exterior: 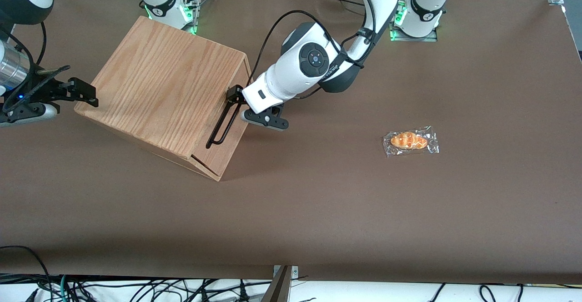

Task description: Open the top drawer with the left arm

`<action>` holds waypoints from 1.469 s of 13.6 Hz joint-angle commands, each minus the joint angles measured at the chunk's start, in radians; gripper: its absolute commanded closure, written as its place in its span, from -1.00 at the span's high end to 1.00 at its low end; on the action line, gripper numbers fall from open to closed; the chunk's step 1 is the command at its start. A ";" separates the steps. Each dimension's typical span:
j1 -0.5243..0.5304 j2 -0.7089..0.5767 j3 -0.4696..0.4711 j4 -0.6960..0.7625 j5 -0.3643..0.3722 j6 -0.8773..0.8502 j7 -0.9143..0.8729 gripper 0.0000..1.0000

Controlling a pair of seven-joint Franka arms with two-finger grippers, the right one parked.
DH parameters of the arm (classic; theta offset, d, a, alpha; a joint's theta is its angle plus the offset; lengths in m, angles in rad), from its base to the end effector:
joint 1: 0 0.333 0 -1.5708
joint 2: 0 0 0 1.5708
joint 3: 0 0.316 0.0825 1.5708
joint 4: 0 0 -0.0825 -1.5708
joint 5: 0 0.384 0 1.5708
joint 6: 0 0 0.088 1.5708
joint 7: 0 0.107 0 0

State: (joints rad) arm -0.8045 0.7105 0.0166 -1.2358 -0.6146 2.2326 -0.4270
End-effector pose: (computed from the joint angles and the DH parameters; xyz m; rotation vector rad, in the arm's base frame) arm 0.5301 -0.5627 0.3819 2.5515 -0.0659 -0.0941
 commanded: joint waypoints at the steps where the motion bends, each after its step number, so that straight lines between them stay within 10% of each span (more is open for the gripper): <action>1: -0.027 0.038 0.020 0.035 -0.010 0.011 -0.006 1.00; 20: 0.071 0.041 0.028 0.027 0.111 -0.027 0.008 1.00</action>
State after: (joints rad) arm -0.7512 0.7439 0.0400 -1.2292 -0.5345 2.2327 -0.4235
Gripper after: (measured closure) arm 0.000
